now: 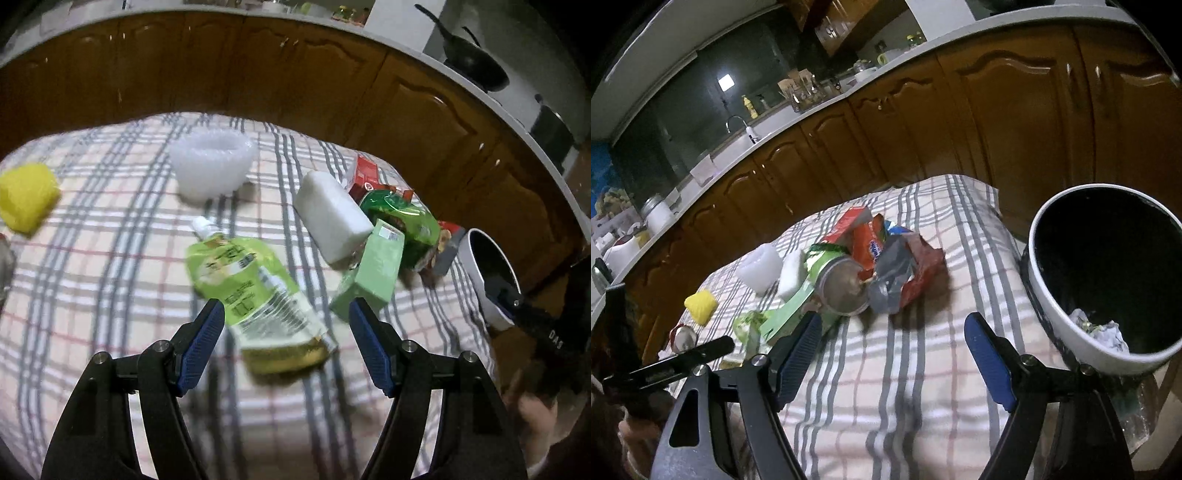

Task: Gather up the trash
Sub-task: 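Grasp green juice pouch with left tool while right tool grasps red snack packet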

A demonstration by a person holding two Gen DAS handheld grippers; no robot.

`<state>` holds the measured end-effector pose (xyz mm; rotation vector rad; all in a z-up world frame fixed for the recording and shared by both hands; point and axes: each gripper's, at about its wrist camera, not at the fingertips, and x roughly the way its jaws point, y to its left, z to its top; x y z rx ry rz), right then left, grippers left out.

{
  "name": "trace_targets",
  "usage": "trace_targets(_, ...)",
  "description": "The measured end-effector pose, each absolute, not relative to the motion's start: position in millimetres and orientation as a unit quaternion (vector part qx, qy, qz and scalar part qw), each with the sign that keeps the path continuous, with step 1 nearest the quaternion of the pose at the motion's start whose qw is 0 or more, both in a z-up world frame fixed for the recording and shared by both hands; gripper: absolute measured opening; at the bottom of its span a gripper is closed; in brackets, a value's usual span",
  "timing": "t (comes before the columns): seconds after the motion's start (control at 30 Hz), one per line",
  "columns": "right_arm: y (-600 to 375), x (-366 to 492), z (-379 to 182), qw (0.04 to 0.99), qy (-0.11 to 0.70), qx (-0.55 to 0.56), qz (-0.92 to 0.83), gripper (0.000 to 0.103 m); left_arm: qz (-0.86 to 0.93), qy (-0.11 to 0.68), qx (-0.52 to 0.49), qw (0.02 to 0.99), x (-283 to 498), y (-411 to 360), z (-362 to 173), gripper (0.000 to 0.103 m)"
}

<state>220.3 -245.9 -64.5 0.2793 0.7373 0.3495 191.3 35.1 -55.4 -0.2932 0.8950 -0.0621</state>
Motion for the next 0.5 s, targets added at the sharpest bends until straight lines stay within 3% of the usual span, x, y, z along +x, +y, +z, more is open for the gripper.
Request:
trace_targets(0.07, -245, 232, -66, 0.91, 0.36, 0.128, 0.162, 0.08, -0.011, 0.441, -0.117, 0.89, 205, 30, -66, 0.07)
trace_targets(0.13, -244, 243, -68, 0.909, 0.365, 0.123, 0.157, 0.078, -0.005, 0.454, -0.114, 0.884, 211, 31, -76, 0.06)
trace_targets(0.17, -243, 248, -70, 0.908, 0.369, 0.122, 0.156, 0.075, -0.006, 0.466, -0.119, 0.877, 215, 35, -84, 0.053)
trace_targets(0.3, -239, 265, -79, 0.905, 0.384, 0.114, 0.147, 0.06, -0.017, 0.455, -0.115, 0.883, 209, 41, -87, 0.045)
trace_targets(0.33, -238, 270, -83, 0.903, 0.39, 0.111, 0.144, 0.05, -0.019, 0.452, -0.11, 0.885, 208, 41, -87, 0.045)
trace_targets(0.43, -238, 272, -89, 0.898, 0.401, 0.111, 0.142, 0.007, -0.028, 0.444, -0.103, 0.89, 204, 40, -87, 0.042)
trace_targets(0.5, -241, 265, -87, 0.902, 0.393, 0.111, 0.142, 0.004, -0.033, 0.439, -0.103, 0.892, 200, 41, -85, 0.041)
